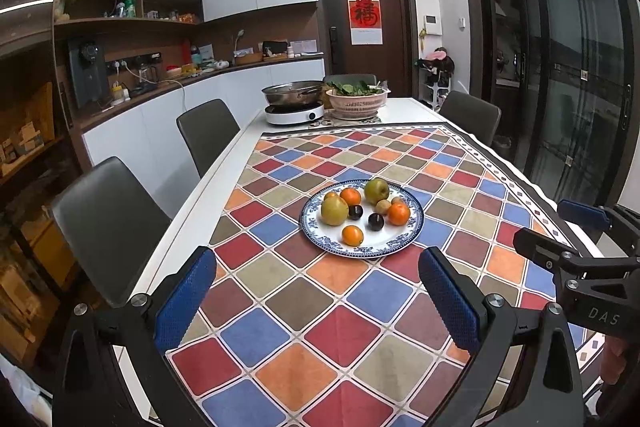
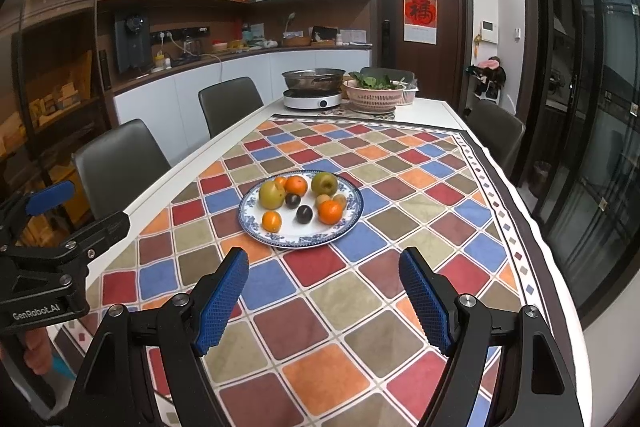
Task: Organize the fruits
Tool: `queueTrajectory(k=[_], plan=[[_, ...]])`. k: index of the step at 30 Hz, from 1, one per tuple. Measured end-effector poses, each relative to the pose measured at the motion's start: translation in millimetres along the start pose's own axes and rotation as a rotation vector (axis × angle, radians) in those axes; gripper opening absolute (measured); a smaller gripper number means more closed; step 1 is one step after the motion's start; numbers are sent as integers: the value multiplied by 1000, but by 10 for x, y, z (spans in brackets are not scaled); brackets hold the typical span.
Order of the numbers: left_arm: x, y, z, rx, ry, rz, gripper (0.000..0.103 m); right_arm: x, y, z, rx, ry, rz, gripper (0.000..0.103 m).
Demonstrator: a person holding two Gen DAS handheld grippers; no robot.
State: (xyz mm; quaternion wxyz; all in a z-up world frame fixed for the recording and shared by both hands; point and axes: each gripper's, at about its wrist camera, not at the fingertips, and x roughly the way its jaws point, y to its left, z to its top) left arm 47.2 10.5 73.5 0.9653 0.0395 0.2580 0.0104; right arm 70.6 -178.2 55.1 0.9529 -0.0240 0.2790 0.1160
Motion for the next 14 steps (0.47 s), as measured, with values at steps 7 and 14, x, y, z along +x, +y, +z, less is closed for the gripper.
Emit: queueTrajectory(k=[7,14], plan=[[2,-6,-5,4,-11,30,103,3,4,-7,0,3,2,78],[1,-9,-11,3,-9,25,103,19,12,-27,-3,8,5,78]])
